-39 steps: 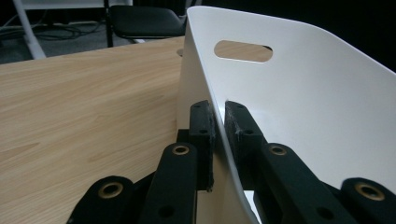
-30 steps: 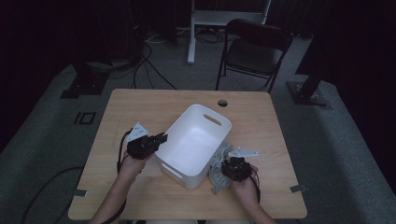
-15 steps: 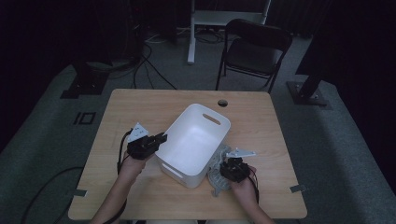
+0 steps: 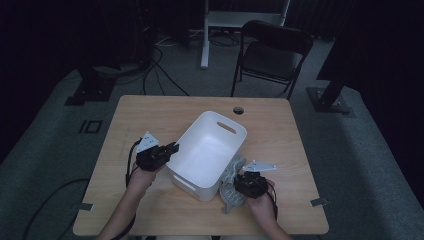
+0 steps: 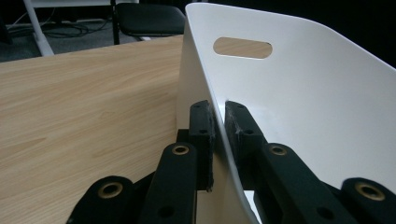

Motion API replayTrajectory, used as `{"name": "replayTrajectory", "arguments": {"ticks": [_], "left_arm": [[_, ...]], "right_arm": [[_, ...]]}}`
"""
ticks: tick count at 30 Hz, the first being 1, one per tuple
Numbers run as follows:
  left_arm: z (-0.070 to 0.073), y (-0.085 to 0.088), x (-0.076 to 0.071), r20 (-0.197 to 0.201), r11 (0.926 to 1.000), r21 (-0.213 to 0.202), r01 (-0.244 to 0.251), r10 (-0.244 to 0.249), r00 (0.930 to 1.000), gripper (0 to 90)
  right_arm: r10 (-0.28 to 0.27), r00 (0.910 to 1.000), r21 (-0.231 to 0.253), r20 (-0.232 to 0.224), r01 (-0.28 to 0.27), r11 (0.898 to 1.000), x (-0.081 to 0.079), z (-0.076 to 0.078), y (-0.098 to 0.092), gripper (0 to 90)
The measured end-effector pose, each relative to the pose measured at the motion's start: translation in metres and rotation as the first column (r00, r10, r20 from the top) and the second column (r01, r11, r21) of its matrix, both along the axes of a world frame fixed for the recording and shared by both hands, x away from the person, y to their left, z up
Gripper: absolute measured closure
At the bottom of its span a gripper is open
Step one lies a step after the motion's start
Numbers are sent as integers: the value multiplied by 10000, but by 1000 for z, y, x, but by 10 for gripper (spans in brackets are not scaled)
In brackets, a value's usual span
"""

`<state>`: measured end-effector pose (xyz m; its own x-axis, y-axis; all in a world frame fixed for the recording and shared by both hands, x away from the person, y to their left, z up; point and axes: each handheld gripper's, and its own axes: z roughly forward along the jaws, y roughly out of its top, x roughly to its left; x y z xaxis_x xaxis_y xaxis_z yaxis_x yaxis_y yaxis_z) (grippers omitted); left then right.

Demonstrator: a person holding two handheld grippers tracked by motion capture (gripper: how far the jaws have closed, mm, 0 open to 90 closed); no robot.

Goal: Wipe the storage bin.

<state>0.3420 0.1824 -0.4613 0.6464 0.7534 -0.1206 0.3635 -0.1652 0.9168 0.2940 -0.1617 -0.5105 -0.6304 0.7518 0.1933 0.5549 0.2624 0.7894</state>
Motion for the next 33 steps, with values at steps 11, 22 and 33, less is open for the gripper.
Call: {"name": "replayTrajectory", "arguments": {"ticks": [11, 22, 33], "left_arm": [[0, 0, 0, -9, 10000, 41, -44, 44, 10000, 812], [1, -1, -2, 46, 9995, 295, -133, 132, 9999, 816], [1, -2, -4, 92, 9992, 368, -132, 129, 9999, 815]], "right_arm": [[231, 9984, -415, -510, -252, 9988, 5, -22, 6, 763], [327, 9977, -431, -592, -353, 9984, -6, -17, 14, 769], [797, 9962, -453, -349, -812, 9957, -18, -6, 19, 768]]}}
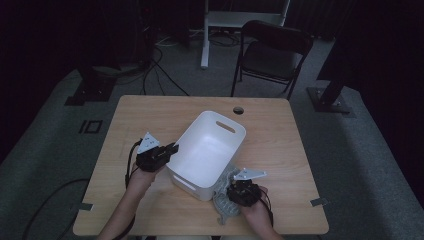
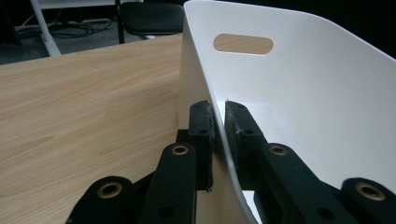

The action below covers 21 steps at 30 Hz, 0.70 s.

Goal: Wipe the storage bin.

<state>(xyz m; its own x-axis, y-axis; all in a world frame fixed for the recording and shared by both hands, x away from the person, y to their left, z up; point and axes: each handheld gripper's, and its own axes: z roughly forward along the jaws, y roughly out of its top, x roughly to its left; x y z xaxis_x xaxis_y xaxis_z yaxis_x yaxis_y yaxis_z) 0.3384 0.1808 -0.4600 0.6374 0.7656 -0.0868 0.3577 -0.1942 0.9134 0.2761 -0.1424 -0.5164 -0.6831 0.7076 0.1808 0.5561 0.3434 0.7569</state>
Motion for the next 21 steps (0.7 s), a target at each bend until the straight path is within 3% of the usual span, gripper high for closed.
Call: {"name": "replayTrajectory", "arguments": {"ticks": [4, 14, 21], "left_arm": [[0, 0, -1, 33, 10000, 78, 0, -1, 10000, 815], [0, -1, -1, 48, 9999, 99, -26, 26, 10000, 815], [-1, -2, -1, 60, 9998, 205, 24, -25, 10000, 813]], "right_arm": [[132, 9997, 56, 229, -133, 9999, -5, 6, 1, 768], [530, 9939, 843, 967, -613, 9946, -17, 31, -1, 766], [199, 9920, 1512, 1249, -389, 9877, -15, 45, -10, 764]]}}
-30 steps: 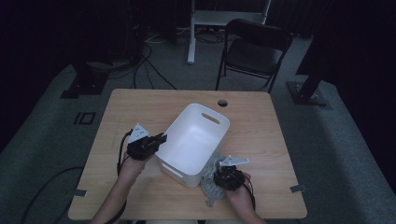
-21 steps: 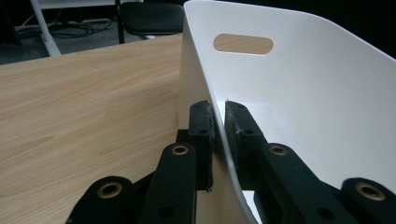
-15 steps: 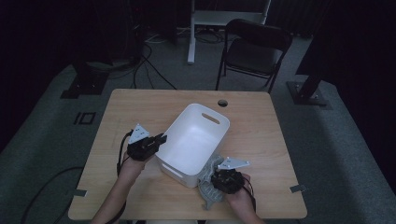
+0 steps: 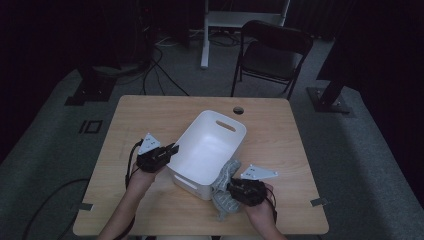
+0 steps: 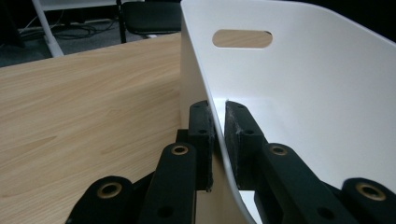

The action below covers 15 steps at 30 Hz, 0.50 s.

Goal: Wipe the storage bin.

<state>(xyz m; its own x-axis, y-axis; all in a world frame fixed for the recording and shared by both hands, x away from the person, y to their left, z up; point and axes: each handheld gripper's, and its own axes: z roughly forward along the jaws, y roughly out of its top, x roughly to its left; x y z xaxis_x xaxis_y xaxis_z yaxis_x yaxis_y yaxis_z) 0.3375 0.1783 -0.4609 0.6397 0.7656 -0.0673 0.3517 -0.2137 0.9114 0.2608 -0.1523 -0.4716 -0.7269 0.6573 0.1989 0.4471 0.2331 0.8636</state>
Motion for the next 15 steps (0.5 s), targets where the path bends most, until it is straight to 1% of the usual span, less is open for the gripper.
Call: {"name": "replayTrajectory", "arguments": {"ticks": [2, 3, 5, 6, 8, 10, 15], "left_arm": [[0, 0, 1, -76, 10000, -73, 34, -35, 10000, 813], [0, 0, 1, -95, 9999, -92, 54, -55, 9999, 813], [0, 0, 1, -92, 10000, -51, 62, -63, 9999, 813], [0, 0, 1, -81, 10000, -3, 93, -93, 9999, 813], [1, 1, 1, -101, 9999, -87, 80, -81, 9999, 816], [1, 1, 1, -58, 9999, -50, 137, -137, 9999, 817], [2, 0, 1, -32, 9998, 20, 222, -222, 9997, 817]], "right_arm": [[-53, 9999, -77, 136, 54, 10000, 1, 4, -1, 763], [-78, 9998, -6, 194, 78, 10000, 2, 5, -3, 763], [-107, 9999, 63, 108, 106, 9999, 4, 5, -4, 763], [-134, 9998, 25, 156, 134, 9999, 4, 5, -4, 762], [-168, 9997, -6, 161, 168, 9999, 5, 5, -5, 762], [-251, 9995, -92, 215, 253, 9996, 6, 5, -5, 762], [-381, 9991, -54, 164, 382, 9993, 8, 4, -7, 762]]}}
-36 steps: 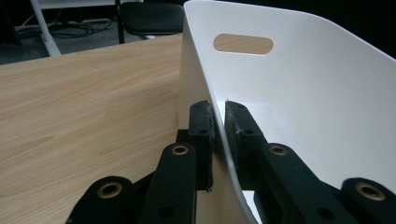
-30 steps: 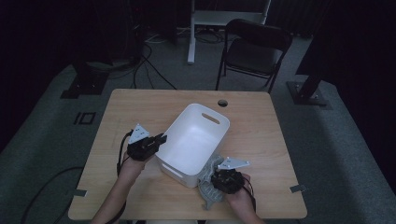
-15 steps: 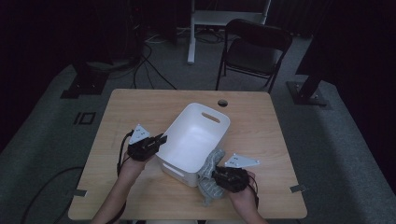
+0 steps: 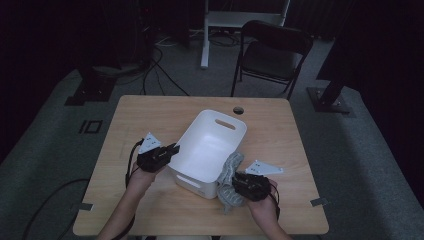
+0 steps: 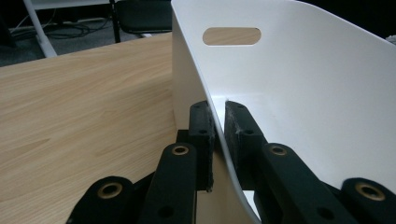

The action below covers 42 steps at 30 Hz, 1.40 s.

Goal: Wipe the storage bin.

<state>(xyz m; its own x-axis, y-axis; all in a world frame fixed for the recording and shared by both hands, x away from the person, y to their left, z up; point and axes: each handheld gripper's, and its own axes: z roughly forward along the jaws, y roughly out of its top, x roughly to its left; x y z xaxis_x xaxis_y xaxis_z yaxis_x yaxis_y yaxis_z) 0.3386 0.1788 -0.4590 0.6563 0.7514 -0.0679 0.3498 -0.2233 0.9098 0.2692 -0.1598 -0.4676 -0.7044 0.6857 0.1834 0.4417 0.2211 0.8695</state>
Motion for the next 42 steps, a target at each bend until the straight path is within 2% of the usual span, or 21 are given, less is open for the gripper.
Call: {"name": "replayTrajectory", "arguments": {"ticks": [4, 11, 15, 21, 24, 26, 29, 31, 32, 35, 37, 38, 40, 42], "left_arm": [[0, 0, 0, 3, 10000, -3, -1, 1, 10000, 816], [2, -5, -2, 171, 9996, 243, 137, -141, 9998, 814], [2, -8, -4, 228, 9995, 308, 110, -117, 9997, 814], [2, -9, -5, 253, 9994, 323, 139, -147, 9996, 811], [3, -10, -5, 246, 9991, 408, 81, -92, 9997, 812], [2, -9, -4, 229, 9995, 321, 73, -80, 9997, 811], [2, -9, -4, 208, 9996, 294, 43, -49, 9998, 810], [2, -8, -4, 203, 9997, 255, 1, -6, 9998, 809], [2, -8, -4, 217, 9997, 261, -6, 1, 9998, 809], [2, -9, -5, 241, 9993, 358, -89, 81, 9997, 806], [2, -9, -5, 227, 9993, 352, -129, 121, 9997, 807], [2, -9, -5, 227, 9992, 367, -139, 131, 9997, 807], [3, -10, -4, 250, 9991, 392, -128, 119, 9996, 807], [3, -10, -4, 248, 9991, 407, -73, 63, 9997, 807]], "right_arm": [[-47, 10000, -32, 20, 47, 10000, 2, 0, -1, 762], [-434, 9990, -67, -51, 434, 9990, 12, -5, -8, 762], [-595, 9982, -363, -112, 591, 9976, 14, -11, -7, 763], [-812, 9932, -510, -837, 771, 9957, 26, -27, -11, 764], [-922, 9902, -617, -1053, 861, 9944, 32, -33, -13, 763], [-1037, 9877, -737, -1167, 955, 9927, 36, -39, -14, 763], [-1251, 9804, -999, -1520, 1107, 9888, 43, -53, -14, 763], [-1338, 9739, -964, -1834, 1176, 9884, 46, -62, -14, 764], [-1326, 9735, -940, -1865, 1167, 9887, 47, -64, -15, 764], [-1356, 9739, -1083, -1818, 1172, 9872, 47, -60, -14, 764], [-1336, 9776, -1038, -1624, 1178, 9876, 45, -56, -15, 764], [-1341, 9802, -993, -1455, 1204, 9877, 44, -52, -16, 764], [-1320, 9856, -611, -1054, 1261, 9901, 41, -40, -20, 763], [-1258, 9909, -314, -469, 1244, 9917, 39, -27, -23, 763]]}}
